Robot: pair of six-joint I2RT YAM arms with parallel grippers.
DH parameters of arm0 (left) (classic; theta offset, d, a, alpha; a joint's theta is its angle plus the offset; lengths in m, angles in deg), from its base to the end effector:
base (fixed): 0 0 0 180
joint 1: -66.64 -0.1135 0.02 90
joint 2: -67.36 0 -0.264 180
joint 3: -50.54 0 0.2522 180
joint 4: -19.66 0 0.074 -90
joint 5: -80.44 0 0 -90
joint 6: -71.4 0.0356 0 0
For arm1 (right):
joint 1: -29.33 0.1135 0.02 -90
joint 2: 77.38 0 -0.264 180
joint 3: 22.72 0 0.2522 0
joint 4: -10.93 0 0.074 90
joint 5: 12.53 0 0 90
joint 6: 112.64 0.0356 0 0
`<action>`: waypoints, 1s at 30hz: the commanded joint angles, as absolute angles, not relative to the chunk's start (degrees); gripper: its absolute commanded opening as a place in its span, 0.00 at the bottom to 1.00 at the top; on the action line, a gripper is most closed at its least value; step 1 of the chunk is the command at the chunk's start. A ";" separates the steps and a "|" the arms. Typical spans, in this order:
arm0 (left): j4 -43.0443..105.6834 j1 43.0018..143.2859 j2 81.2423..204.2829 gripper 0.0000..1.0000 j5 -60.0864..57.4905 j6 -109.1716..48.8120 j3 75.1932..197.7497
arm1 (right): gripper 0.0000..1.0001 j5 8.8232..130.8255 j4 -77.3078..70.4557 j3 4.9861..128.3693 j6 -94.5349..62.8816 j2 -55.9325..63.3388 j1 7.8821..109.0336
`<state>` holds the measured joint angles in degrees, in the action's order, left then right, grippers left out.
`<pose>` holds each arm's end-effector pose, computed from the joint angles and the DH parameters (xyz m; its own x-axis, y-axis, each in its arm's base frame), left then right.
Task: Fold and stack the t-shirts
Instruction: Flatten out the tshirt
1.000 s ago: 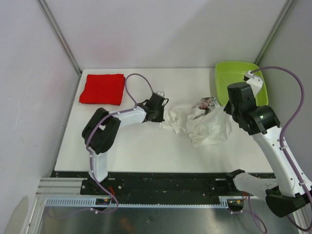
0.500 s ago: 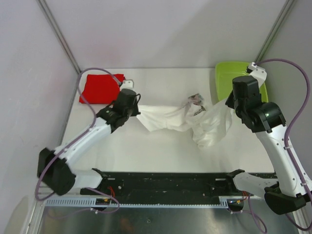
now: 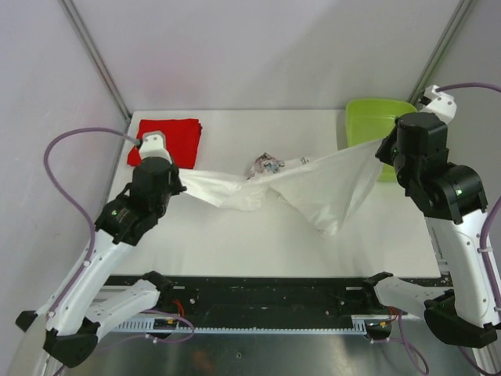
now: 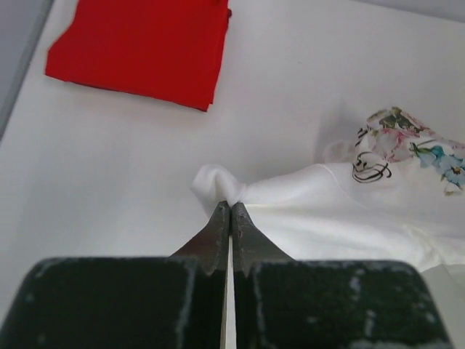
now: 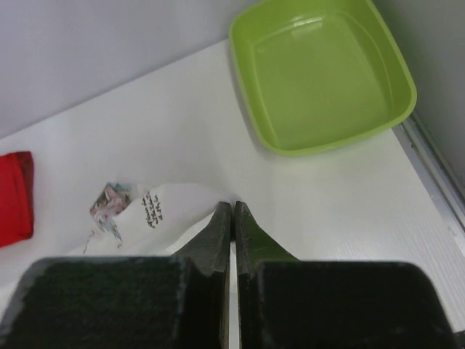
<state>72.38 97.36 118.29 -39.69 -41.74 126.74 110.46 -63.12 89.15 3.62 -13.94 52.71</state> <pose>0.1593 -0.0739 0.3778 -0.3875 -0.1651 -0.9070 -0.1016 0.9855 -0.1360 0.1573 0.0469 0.4934 -0.3038 0.2730 -0.9128 0.2813 0.9411 0.1878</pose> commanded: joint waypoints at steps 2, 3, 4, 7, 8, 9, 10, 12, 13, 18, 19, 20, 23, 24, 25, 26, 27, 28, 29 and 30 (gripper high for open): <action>75.90 95.08 117.83 0.00 -44.29 -39.01 133.59 | 0.00 112.66 -63.79 97.50 1.20 -12.14 52.49; 75.89 94.57 118.96 0.00 -44.02 -38.91 134.36 | 0.00 112.64 -63.19 97.97 0.97 -11.36 52.42; 75.84 94.10 120.45 0.00 -43.53 -38.95 135.02 | 0.00 112.63 -62.15 97.73 0.68 -10.53 52.30; 74.99 92.84 126.02 0.00 -41.65 -39.99 135.45 | 0.00 110.00 -58.27 93.70 0.73 -7.07 50.17; 74.38 92.49 128.37 0.00 -40.63 -40.24 135.43 | 0.00 108.63 -56.52 91.41 0.95 -5.88 49.20; 73.37 92.18 130.69 0.00 -39.90 -40.27 135.46 | 0.00 107.68 -54.37 89.04 1.11 -4.85 48.23; 72.47 91.80 132.82 0.00 -39.41 -40.25 135.70 | 0.00 106.86 -52.29 86.76 1.36 -3.71 47.09; 71.02 90.80 136.08 0.00 -38.20 -40.29 136.91 | 0.00 104.96 -49.82 84.03 2.15 -1.57 44.62; 70.59 90.37 137.05 0.00 -37.77 -40.17 137.74 | 0.00 104.31 -49.27 83.68 2.45 -0.76 43.83; 69.94 89.89 134.95 0.00 -37.66 -37.80 140.92 | 0.00 104.02 -48.25 85.97 1.53 -1.35 43.18; 69.97 89.87 133.28 0.00 -37.50 -37.43 140.84 | 0.00 104.10 -48.79 87.02 1.31 -1.88 43.25; 70.02 89.86 131.43 0.00 -37.37 -37.15 140.63 | 0.00 104.19 -49.14 87.86 1.07 -2.67 43.36; 70.10 89.85 123.89 0.00 -37.47 -36.34 139.22 | 0.00 104.50 -50.19 89.84 0.39 -6.11 43.66; 70.09 89.85 121.02 0.00 -37.58 -36.04 138.72 | 0.00 104.52 -50.64 90.41 0.26 -7.38 43.70; 70.17 89.85 118.32 0.00 -37.81 -35.80 138.38 | 0.00 104.48 -50.95 90.87 0.10 -8.94 43.77; 70.16 89.89 115.47 0.00 -37.88 -35.51 138.08 | 0.00 104.42 -51.15 91.32 -0.06 -10.59 43.80; 70.16 89.87 112.73 0.00 -37.82 -35.23 137.97 | 0.00 104.26 -51.42 91.89 -0.19 -12.13 43.77; 70.16 89.86 110.30 0.00 -37.75 -35.13 138.05 | 0.00 104.00 -51.65 92.44 -0.30 -13.68 43.80; 70.16 89.85 108.03 0.00 -37.63 -35.04 138.31 | 0.00 103.48 -51.76 92.98 -0.40 -15.25 43.82; 70.12 89.85 106.11 0.00 -37.39 -34.99 138.79 | 0.00 102.78 -51.77 93.52 -0.49 -16.70 43.83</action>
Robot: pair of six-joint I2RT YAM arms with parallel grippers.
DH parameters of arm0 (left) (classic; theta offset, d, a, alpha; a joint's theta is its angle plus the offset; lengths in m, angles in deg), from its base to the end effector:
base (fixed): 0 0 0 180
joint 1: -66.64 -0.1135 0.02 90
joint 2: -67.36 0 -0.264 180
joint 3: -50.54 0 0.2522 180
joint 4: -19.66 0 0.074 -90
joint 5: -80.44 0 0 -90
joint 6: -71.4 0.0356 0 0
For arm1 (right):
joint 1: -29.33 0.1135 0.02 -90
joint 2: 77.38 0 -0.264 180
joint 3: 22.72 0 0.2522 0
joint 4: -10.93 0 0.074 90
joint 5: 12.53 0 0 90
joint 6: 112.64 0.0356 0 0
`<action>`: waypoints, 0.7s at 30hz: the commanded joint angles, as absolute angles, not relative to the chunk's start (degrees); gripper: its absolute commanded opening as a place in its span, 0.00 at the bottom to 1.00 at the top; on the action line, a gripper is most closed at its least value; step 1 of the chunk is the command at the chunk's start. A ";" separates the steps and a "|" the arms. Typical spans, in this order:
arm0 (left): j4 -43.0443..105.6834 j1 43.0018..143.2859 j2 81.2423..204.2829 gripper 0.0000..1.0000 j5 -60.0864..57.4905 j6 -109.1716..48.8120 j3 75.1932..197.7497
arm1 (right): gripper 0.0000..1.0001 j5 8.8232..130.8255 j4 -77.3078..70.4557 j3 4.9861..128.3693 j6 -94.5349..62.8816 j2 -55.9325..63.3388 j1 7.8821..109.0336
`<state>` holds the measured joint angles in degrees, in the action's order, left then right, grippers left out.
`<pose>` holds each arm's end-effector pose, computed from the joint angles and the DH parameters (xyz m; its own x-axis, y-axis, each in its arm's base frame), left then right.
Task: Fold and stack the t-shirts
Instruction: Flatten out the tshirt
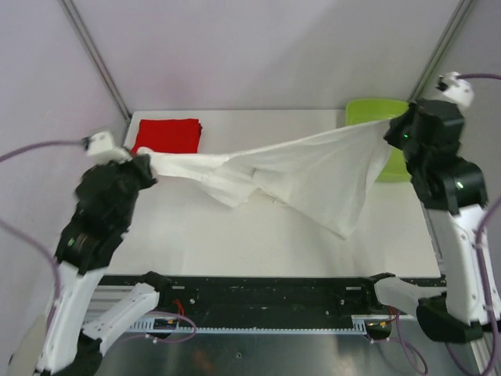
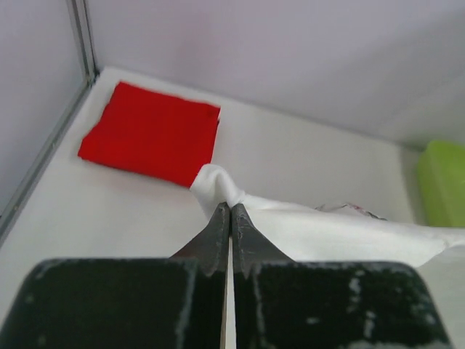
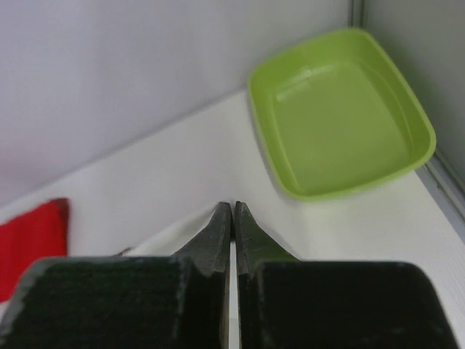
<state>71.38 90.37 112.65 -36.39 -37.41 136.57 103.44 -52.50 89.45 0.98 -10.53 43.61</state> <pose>0.1247 -0.0373 0.4456 -0.1501 -0.2483 -0.9570 -0.1003 0.9668 -0.2352 0.1921 0.0328 0.5026 -0.2032 0.3200 -0.9254 0.2871 0.9230 0.2561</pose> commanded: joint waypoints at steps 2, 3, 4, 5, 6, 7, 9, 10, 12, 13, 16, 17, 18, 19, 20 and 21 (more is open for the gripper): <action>70.13 89.87 103.13 0.00 -37.08 -34.92 140.43 | 0.00 101.42 -51.87 95.39 -0.54 -19.34 43.81; 70.15 89.86 102.20 0.00 -36.86 -34.71 141.70 | 0.00 100.73 -52.09 96.65 -0.56 -20.28 43.82; 70.11 89.90 101.57 0.00 -36.66 -34.52 143.08 | 0.00 100.13 -52.51 98.34 -0.57 -21.01 43.78; 70.09 89.87 101.38 0.00 -36.51 -34.34 144.73 | 0.00 99.70 -53.11 100.15 -0.71 -21.42 43.76; 70.04 89.86 101.64 0.00 -36.26 -34.12 146.57 | 0.00 99.22 -53.55 102.16 -0.91 -21.58 43.75; 70.06 89.90 102.21 0.00 -36.05 -33.92 148.42 | 0.00 98.84 -53.94 104.17 -1.14 -21.53 43.79; 70.05 89.86 103.95 0.00 -36.24 -33.59 152.22 | 0.00 98.06 -54.74 108.12 -1.53 -20.94 43.76; 70.02 89.90 105.17 0.00 -36.61 -33.48 154.05 | 0.00 97.74 -55.15 109.83 -1.58 -20.51 43.71; 69.99 89.88 107.92 0.00 -37.94 -33.09 157.64 | 0.00 96.62 -55.64 112.70 -1.64 -19.52 43.74; 69.99 89.91 109.35 0.00 -38.87 -32.74 159.84 | 0.00 96.09 -55.73 113.92 -1.60 -19.05 43.74; 69.98 89.88 113.77 0.00 -41.56 -31.57 165.74 | 0.00 94.94 -55.55 116.18 -1.52 -17.88 43.73; 69.98 89.86 115.13 0.00 -41.99 -31.28 167.45 | 0.00 94.69 -55.38 116.45 -1.53 -17.61 43.74; 69.94 89.90 116.29 0.00 -42.26 -31.14 168.92 | 0.00 94.38 -55.25 116.55 -1.54 -17.39 43.74; 69.96 89.87 117.22 0.00 -42.39 -30.93 170.13 | 0.00 94.01 -55.15 116.50 -1.46 -17.20 43.74; 69.97 89.90 117.87 0.00 -42.63 -30.70 171.10 | 0.00 93.60 -55.05 116.35 -1.24 -17.14 43.70; 69.94 89.92 118.19 0.00 -43.19 -30.49 171.66 | 0.00 93.09 -54.91 116.06 -1.00 -17.16 43.68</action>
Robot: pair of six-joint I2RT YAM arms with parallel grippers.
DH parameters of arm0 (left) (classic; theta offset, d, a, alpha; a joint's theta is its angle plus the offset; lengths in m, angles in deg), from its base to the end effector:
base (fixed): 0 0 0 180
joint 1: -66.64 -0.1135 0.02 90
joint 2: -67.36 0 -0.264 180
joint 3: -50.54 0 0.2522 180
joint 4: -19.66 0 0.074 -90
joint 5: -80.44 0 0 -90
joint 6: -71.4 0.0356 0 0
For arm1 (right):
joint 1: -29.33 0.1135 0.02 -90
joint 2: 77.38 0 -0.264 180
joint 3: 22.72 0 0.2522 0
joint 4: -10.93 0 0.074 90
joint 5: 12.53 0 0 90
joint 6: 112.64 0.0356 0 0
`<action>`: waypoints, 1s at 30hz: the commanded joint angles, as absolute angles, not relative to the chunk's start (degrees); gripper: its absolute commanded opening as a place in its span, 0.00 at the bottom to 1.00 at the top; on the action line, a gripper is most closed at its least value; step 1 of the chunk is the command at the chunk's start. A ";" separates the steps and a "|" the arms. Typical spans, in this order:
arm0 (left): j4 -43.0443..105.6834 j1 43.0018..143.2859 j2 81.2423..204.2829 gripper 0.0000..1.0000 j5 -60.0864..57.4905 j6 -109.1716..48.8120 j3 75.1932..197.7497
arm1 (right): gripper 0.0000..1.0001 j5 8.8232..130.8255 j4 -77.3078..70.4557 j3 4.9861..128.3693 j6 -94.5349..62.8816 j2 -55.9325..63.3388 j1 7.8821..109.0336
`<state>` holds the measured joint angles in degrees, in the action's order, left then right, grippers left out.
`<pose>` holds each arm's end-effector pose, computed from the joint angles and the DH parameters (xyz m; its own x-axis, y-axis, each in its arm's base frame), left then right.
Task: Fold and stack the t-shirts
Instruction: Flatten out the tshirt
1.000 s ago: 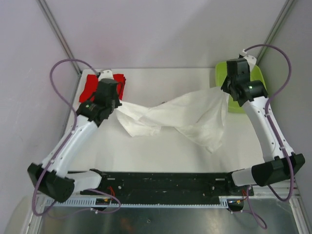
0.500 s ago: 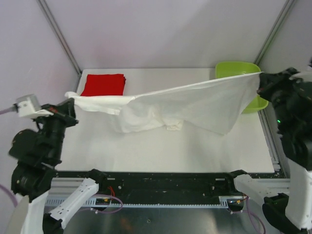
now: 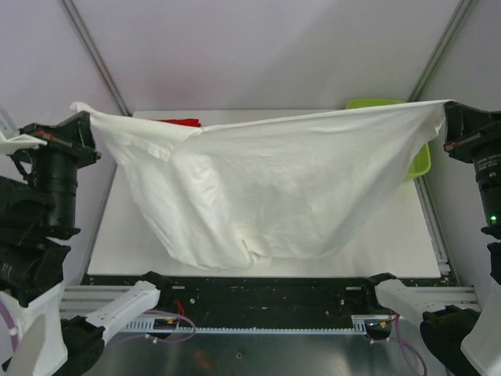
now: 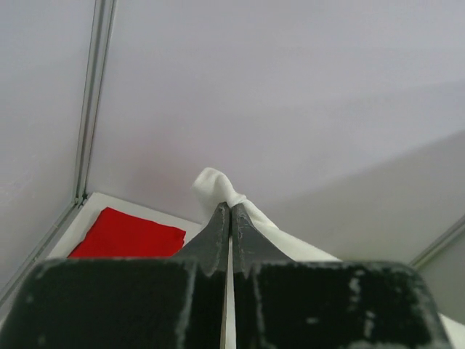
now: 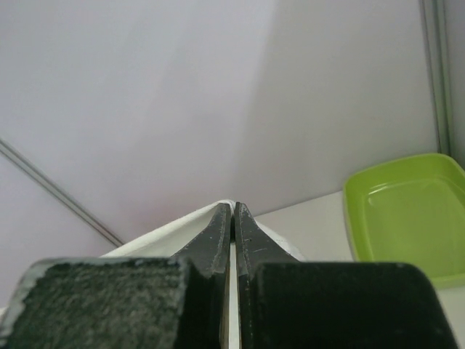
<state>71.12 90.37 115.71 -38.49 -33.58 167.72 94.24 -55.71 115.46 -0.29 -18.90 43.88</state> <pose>0.0399 0.0013 0.5773 0.2822 -0.3712 -0.8846 0.0026 0.9224 -0.3862 0.0339 -0.0018 0.6111 0.2143 0.4318 -0.8762 -0.0540 0.9009 0.4307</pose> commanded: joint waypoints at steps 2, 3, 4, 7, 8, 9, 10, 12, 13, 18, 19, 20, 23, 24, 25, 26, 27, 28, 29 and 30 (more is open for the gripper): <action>69.97 89.87 117.95 0.00 -44.58 -29.66 172.18 | 0.00 92.03 -54.63 115.39 -0.38 -17.43 43.73; 69.98 89.86 117.57 0.00 -45.13 -29.05 172.47 | 0.00 91.51 -54.48 115.05 -0.04 -17.65 43.74; 69.98 89.90 117.07 0.00 -45.49 -28.48 172.66 | 0.00 91.04 -54.23 114.66 0.31 -17.94 43.65; 69.92 89.88 115.17 0.00 -45.64 -27.36 172.98 | 0.00 88.54 -53.37 113.80 1.50 -18.83 43.61; 69.95 89.86 114.46 0.00 -45.66 -27.20 173.00 | 0.00 87.62 -53.15 113.72 1.86 -19.06 43.55; 69.97 89.85 113.76 0.00 -45.80 -27.12 173.01 | 0.00 86.67 -52.95 113.73 2.27 -19.26 43.47; 69.93 89.85 113.10 0.00 -46.09 -26.99 173.06 | 0.00 85.76 -52.81 113.78 2.69 -19.44 43.34; 69.97 89.89 112.02 0.00 -46.77 -26.52 173.87 | 0.00 83.65 -52.48 114.10 3.51 -19.85 43.03; 69.98 89.91 111.75 0.00 -46.93 -26.21 174.54 | 0.00 82.71 -52.31 114.32 3.93 -20.09 42.82; 69.71 89.88 112.33 0.00 -46.88 -25.51 178.98 | 0.00 78.97 -52.03 115.38 5.50 -20.83 41.46; 69.58 89.86 113.00 0.00 -46.85 -25.26 179.78 | 0.00 78.53 -52.00 115.40 5.76 -20.80 41.11; 69.35 89.90 113.82 0.00 -46.80 -25.01 180.53 | 0.00 78.35 -51.98 115.31 5.97 -20.70 40.76; 68.11 89.93 117.47 0.00 -45.90 -24.11 181.08 | 0.00 76.75 -51.34 112.99 6.46 -20.10 40.19; 67.42 89.93 118.91 0.00 -45.75 -23.73 180.57 | 0.00 76.71 -50.59 111.08 6.54 -19.91 40.08; 66.46 89.89 120.34 0.00 -45.58 -23.32 179.65 | 0.00 76.74 -49.48 108.81 6.54 -19.68 40.06; 65.37 89.87 121.88 0.00 -45.41 -22.81 178.36 | 0.00 76.93 -48.35 106.13 6.45 -19.22 40.06; 63.90 89.86 123.62 0.00 -45.24 -22.24 176.79 | 0.00 77.20 -47.08 103.30 6.28 -18.46 40.06; 62.15 89.85 125.50 0.00 -45.20 -21.65 175.04 | 0.00 77.33 -45.65 100.52 5.97 -17.51 40.05; 60.58 89.76 127.68 0.00 -45.04 -21.18 173.42 | 0.00 78.80 -44.28 97.64 5.59 -16.11 40.05; 59.17 89.41 130.08 0.00 -44.57 -21.08 171.77 | 0.00 80.11 -42.58 94.88 5.19 -14.49 40.01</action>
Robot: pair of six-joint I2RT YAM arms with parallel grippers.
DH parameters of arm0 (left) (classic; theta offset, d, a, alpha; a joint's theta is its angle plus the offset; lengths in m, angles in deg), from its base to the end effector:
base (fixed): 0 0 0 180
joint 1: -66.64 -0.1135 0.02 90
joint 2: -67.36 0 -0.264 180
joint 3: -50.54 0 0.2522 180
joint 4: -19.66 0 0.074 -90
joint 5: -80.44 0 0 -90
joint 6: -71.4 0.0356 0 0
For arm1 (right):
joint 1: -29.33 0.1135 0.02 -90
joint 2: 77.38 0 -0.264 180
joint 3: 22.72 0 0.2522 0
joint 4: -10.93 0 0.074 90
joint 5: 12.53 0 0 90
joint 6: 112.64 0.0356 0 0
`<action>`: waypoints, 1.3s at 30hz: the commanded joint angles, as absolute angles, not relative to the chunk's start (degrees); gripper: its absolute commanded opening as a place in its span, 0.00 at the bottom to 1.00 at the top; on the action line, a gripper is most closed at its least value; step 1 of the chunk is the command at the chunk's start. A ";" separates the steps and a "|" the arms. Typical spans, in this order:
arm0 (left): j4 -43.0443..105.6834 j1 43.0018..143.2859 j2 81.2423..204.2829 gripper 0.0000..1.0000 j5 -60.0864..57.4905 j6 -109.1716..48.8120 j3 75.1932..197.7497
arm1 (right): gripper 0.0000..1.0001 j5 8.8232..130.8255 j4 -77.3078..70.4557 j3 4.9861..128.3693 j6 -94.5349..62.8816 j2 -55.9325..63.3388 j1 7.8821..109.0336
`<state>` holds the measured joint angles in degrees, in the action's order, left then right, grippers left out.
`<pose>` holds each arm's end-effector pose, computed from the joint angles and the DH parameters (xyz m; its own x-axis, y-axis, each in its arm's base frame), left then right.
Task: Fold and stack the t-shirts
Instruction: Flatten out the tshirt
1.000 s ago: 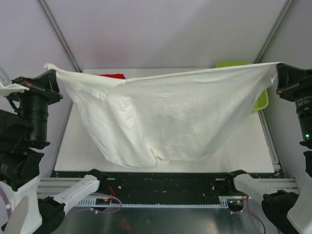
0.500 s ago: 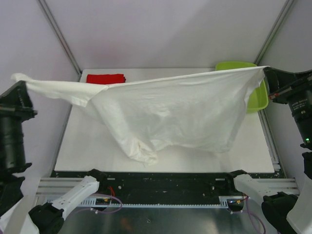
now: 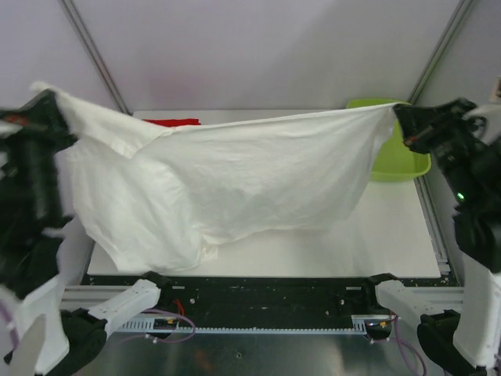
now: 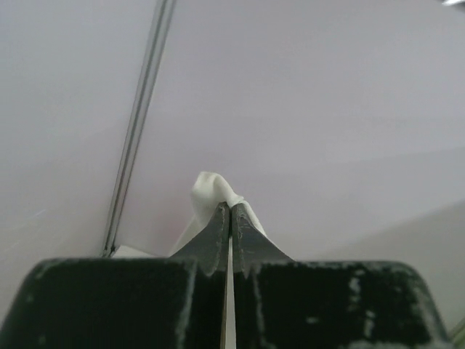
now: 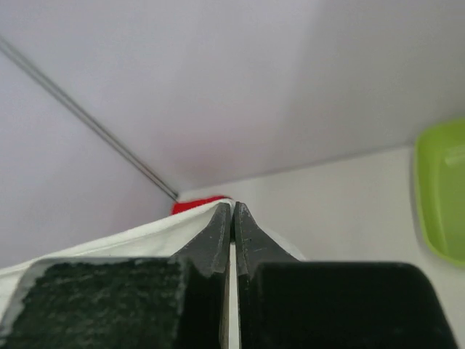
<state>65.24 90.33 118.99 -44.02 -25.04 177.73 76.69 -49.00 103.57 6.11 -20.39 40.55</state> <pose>0.0159 0.0150 0.6164 0.4679 -0.3063 -0.8290 -0.0655 0.9234 -0.3781 0.0720 0.0148 0.5886 0.0401 0.4983 -0.8661 -0.2589 0.8424 0.4726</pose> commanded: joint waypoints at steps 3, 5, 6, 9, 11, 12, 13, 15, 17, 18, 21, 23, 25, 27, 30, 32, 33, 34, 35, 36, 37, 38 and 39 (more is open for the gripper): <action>56.54 86.27 138.36 0.00 -40.61 -23.84 168.26 | 0.00 81.67 -35.27 85.79 5.15 -7.38 38.89; 55.37 84.23 145.09 0.00 -37.54 -26.39 167.04 | 0.00 81.62 -29.92 81.35 5.99 -1.74 37.59; 54.73 83.52 148.46 0.00 -36.47 -27.24 166.82 | 0.00 81.61 -27.58 80.14 6.40 1.31 37.15; 52.16 82.11 159.81 0.00 -35.04 -28.49 167.49 | 0.00 81.98 -22.46 79.68 6.62 11.57 36.52; 51.36 81.19 167.07 0.00 -33.66 -29.27 170.45 | 0.00 82.81 -20.42 81.23 6.32 18.45 36.31; 51.14 80.82 170.65 0.00 -33.08 -29.65 172.22 | 0.00 83.26 -19.71 82.37 6.16 21.73 36.25; 51.11 80.54 173.89 0.00 -32.48 -29.84 174.29 | 0.00 83.57 -19.36 83.60 6.00 24.69 36.17; 51.07 80.34 180.21 0.00 -31.44 -29.76 178.48 | 0.00 84.31 -19.16 86.25 5.63 29.94 35.79; 51.06 80.24 184.84 0.00 -31.07 -29.67 181.92 | 0.00 84.67 -19.06 88.54 5.52 33.67 35.25; 51.08 80.17 186.53 0.00 -30.95 -29.76 183.10 | 0.00 84.80 -18.86 89.63 5.33 35.28 35.06; 50.99 79.85 189.53 0.00 -30.92 -30.16 185.01 | 0.00 85.59 -18.62 92.55 4.11 38.46 35.03; 51.00 79.64 190.78 0.00 -30.72 -30.21 185.55 | 0.00 86.02 -19.41 94.82 3.62 40.24 35.11; 51.00 79.52 191.77 0.00 -30.47 -30.09 185.74 | 0.00 87.10 -20.25 96.51 3.04 41.61 35.08; 51.00 79.31 192.66 0.00 -29.84 -29.98 185.83 | 0.00 88.51 -20.98 97.72 2.37 42.46 35.01; 50.83 79.29 193.85 0.00 -29.08 -30.21 186.11 | 0.00 89.85 -21.89 98.98 1.60 43.22 34.72; 50.83 79.23 195.00 0.00 -28.57 -30.12 187.00 | 0.00 90.16 -22.82 100.29 0.80 44.29 34.77; 50.83 79.18 195.60 0.00 -28.42 -29.98 187.66 | 0.00 90.23 -23.64 101.39 0.29 45.15 34.90; 50.87 79.15 196.12 0.01 -28.22 -29.87 188.38 | 0.00 90.35 -24.40 102.29 -0.24 46.03 35.02; 50.89 79.01 196.65 0.02 -27.72 -29.73 189.10 | 0.00 90.41 -25.00 103.01 -0.63 46.68 35.07; 50.86 78.85 197.17 0.03 -26.86 -29.61 189.89 | 0.05 90.44 -25.38 103.54 -0.96 47.10 35.10; 50.89 78.68 197.57 0.07 -25.90 -29.56 190.69 | 0.17 90.50 -25.66 103.89 -1.25 47.26 35.07; 50.90 78.51 197.85 0.16 -24.85 -29.48 191.30 | 0.32 90.58 -25.89 104.25 -1.49 47.21 35.06; 50.95 78.42 197.91 0.31 -24.02 -29.45 191.74 | 0.47 90.70 -26.18 104.69 -1.69 47.19 35.01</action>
<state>53.19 79.31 197.48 -27.80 -28.99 186.97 88.40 -24.76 100.93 0.67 46.50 35.20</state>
